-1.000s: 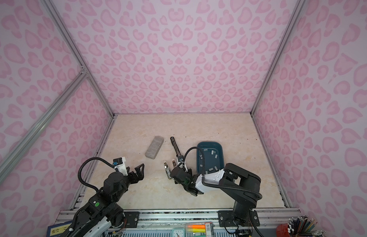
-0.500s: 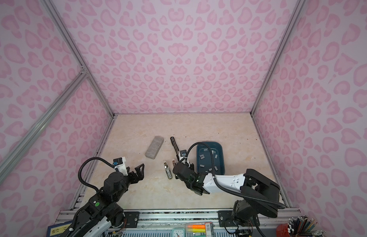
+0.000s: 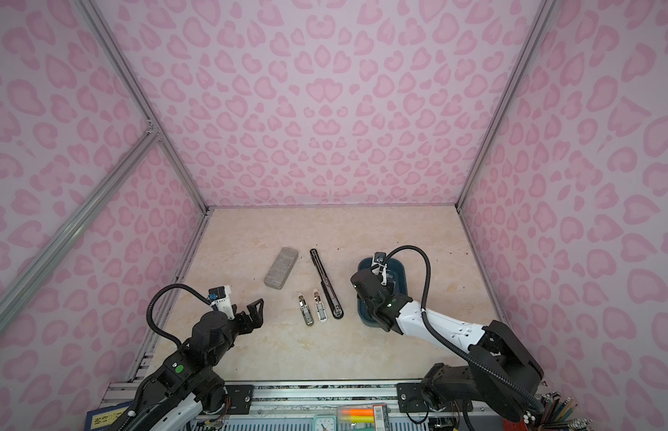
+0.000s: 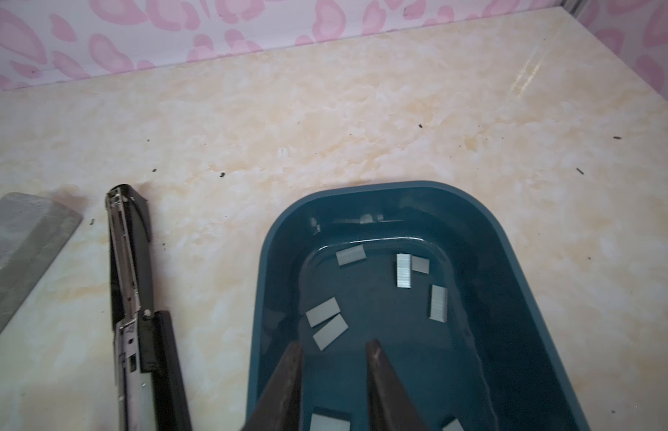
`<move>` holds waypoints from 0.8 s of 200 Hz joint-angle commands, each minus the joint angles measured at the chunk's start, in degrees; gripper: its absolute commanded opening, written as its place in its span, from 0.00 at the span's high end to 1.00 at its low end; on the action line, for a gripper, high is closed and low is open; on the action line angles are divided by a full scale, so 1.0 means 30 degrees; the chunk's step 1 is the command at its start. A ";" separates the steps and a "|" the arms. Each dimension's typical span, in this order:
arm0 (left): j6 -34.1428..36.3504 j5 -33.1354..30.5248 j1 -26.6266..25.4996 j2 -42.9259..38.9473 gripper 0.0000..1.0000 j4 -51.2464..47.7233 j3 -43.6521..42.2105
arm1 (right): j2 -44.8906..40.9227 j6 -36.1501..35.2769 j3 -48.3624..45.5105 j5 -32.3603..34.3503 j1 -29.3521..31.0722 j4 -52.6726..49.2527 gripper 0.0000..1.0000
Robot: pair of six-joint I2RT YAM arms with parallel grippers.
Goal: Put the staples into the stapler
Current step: 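Move the open right gripper back over the teal tray and lower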
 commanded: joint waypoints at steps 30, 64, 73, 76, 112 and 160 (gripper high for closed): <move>-0.0070 -0.0242 -0.0001 0.0616 0.02 0.0340 0.0284 | 0.2551 -0.0339 0.1640 -0.3346 -0.2782 -0.1095 0.69; -0.0201 -0.0549 0.0013 0.1475 0.02 0.0301 0.0499 | 0.4331 -0.0559 0.2683 -0.4712 -0.3738 -0.0743 0.65; -0.0205 -0.0677 -0.0002 0.1777 0.02 0.0329 0.0585 | 0.4821 -0.0552 0.3027 -0.5038 -0.3925 -0.0820 0.64; -0.0209 -0.0721 0.0017 0.1891 0.03 0.0357 0.0595 | 0.4999 -0.0520 0.3150 -0.5149 -0.4007 -0.0855 0.64; -0.0202 -0.1205 -0.0002 0.3066 0.03 0.0530 0.1007 | 0.6310 -0.0452 0.3831 -0.6156 -0.4251 -0.0650 0.63; -0.0227 -0.1375 -0.0002 0.3585 0.03 0.0557 0.1188 | 0.5850 -0.0327 0.2669 -0.6040 -0.4200 -0.0538 0.58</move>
